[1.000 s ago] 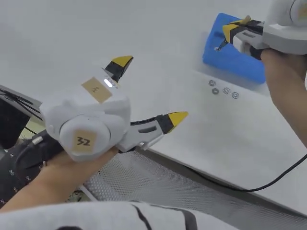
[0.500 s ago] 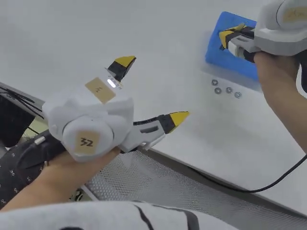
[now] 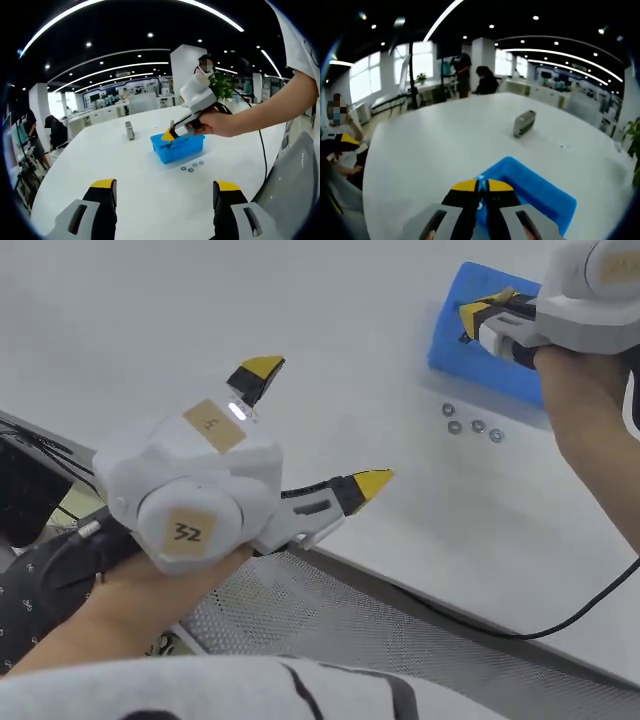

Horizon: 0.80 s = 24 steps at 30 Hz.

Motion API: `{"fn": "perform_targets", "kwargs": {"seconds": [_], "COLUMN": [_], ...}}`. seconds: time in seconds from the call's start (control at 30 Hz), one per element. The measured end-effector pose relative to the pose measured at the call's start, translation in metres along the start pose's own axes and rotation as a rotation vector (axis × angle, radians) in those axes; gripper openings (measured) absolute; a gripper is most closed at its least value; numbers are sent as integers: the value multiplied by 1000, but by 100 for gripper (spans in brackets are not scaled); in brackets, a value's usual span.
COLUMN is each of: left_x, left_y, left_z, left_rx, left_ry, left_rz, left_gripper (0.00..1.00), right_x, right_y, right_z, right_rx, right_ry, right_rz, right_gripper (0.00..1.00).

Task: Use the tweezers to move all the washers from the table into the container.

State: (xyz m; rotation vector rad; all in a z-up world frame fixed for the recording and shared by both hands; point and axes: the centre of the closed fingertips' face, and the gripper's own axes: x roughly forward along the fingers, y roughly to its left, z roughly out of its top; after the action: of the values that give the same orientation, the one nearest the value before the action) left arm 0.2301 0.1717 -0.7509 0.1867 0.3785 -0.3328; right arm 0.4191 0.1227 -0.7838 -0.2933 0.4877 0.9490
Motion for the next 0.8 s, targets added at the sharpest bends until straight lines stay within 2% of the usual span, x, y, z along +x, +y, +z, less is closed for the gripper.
{"fn": "perform_targets", "kwargs": {"seconds": [0.1,0.13,0.2,0.37,0.4,0.67,0.73,0.8], "left_x": [0,0,0,0,0,0,0,0], "left_y": [0,0,0,0,0,1,1,1], "left_z": [0,0,0,-1,-1,-2,-2,-2], "left_rx": [1,2,1,4,5,8,10,11], "left_ry": [1,1,-1,4,4,8,10,10], "left_rz": [1,1,0,-2,-1,1,2,1], "left_gripper": [80,80,80,80,80,80,80,80], "right_x": [-13,-17,-20,-44,-43,-56,-57,-53], "right_y": [-1,5,4,11,12,30,37,38], "right_z": [7,12,14,25,25,12,3,-7], "right_rx": [-1,-4,-3,16,17,16,18,21], "right_ry": [-20,-31,-39,-73,-77,-66,-44,-18], "right_rz": [-1,3,8,14,20,50,71,77], "right_gripper": [2,2,1,1,1,2,2,2]}}
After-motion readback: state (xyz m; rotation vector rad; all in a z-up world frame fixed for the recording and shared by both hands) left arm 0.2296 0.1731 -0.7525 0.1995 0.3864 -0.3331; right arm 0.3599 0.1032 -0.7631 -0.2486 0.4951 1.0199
